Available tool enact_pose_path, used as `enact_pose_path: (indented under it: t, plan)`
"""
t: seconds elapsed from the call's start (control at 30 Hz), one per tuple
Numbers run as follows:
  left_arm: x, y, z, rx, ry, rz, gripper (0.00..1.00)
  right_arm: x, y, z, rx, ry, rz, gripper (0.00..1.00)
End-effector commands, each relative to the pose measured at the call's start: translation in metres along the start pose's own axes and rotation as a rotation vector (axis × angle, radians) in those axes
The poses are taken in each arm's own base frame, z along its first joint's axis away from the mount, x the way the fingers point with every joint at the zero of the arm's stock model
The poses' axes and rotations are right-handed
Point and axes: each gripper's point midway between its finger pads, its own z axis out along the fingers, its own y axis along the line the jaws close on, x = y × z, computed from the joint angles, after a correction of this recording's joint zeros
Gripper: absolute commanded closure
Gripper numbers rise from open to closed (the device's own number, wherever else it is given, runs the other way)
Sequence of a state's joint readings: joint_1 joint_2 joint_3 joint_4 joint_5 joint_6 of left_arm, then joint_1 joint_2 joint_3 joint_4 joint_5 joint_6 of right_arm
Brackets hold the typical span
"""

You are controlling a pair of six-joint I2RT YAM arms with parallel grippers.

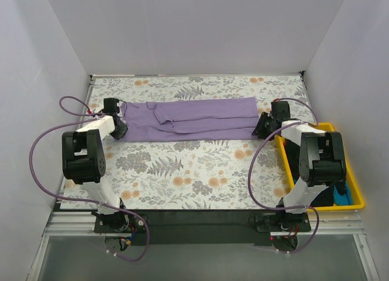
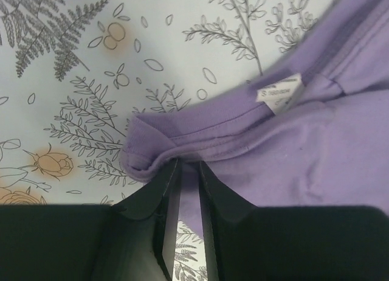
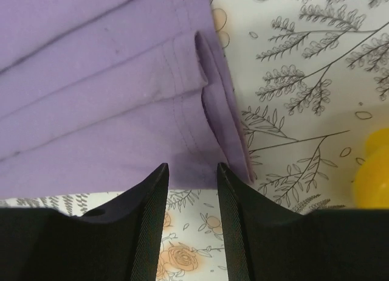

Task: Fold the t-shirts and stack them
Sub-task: Fold the tshirt

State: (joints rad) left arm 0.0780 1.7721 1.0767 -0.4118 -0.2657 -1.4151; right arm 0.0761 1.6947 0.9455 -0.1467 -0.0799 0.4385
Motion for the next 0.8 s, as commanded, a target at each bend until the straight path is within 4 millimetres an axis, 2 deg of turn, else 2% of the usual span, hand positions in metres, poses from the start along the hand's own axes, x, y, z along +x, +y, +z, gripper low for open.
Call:
enact_pose_path:
  t: [0.0, 0.07, 0.13, 0.23, 0.33, 0.37, 0.4, 0.43, 0.47, 0.5, 0.57, 0.6, 0.63, 0.7, 0.73, 0.77]
  plan:
    - [0.007, 0.022, 0.008, -0.068, 0.002, -0.06, 0.83, 0.01, -0.019, 0.005, 0.048, 0.007, 0.068, 0.55]
    - [0.011, 0.039, 0.009, -0.12, 0.014, -0.099, 0.85, 0.022, -0.031, 0.004, 0.09, 0.02, 0.079, 0.55]
    - [0.013, 0.059, 0.006, -0.162, 0.018, -0.13, 0.85, 0.024, -0.034, -0.003, 0.104, 0.007, 0.075, 0.55]
    - [0.015, 0.073, 0.002, -0.185, 0.011, -0.162, 0.85, 0.02, -0.032, -0.011, 0.096, -0.01, 0.055, 0.55]
    - [0.005, 0.068, -0.008, -0.152, -0.015, -0.176, 0.79, 0.001, -0.018, -0.023, 0.087, -0.076, -0.01, 0.54]
    - [0.001, 0.064, -0.01, -0.136, -0.02, -0.179, 0.71, -0.005, -0.01, -0.026, 0.074, -0.093, -0.031, 0.54]
    - [-0.002, 0.061, -0.014, -0.12, -0.024, -0.176, 0.66, -0.019, 0.003, -0.034, 0.046, -0.131, -0.058, 0.54]
    - [-0.008, 0.055, -0.02, -0.09, -0.035, -0.181, 0.62, -0.021, 0.018, -0.037, 0.019, -0.142, -0.104, 0.54]
    - [-0.014, 0.049, -0.025, -0.069, -0.048, -0.18, 0.54, -0.024, 0.03, -0.04, -0.009, -0.154, -0.138, 0.54]
    - [-0.018, 0.047, -0.029, -0.059, -0.058, -0.174, 0.5, -0.033, 0.05, -0.047, -0.054, -0.181, -0.198, 0.54]
    - [-0.03, 0.042, -0.043, -0.027, -0.096, -0.171, 0.45, -0.024, 0.091, -0.05, -0.14, -0.178, -0.318, 0.54]
    - [-0.031, 0.041, -0.047, -0.021, -0.103, -0.166, 0.39, -0.018, 0.108, -0.049, -0.183, -0.163, -0.368, 0.54]
    - [-0.036, 0.036, -0.058, 0.009, -0.121, -0.155, 0.37, -0.006, 0.139, -0.052, -0.257, -0.15, -0.456, 0.54]
    - [-0.032, 0.028, -0.068, 0.043, -0.122, -0.129, 0.33, 0.011, 0.165, -0.045, -0.323, -0.105, -0.519, 0.53]
    - [-0.028, 0.018, -0.077, 0.081, -0.126, -0.102, 0.29, 0.031, 0.188, -0.046, -0.39, -0.069, -0.569, 0.53]
    - [-0.023, 0.012, -0.082, 0.107, -0.117, -0.063, 0.28, 0.037, 0.203, -0.039, -0.421, -0.057, -0.607, 0.52]
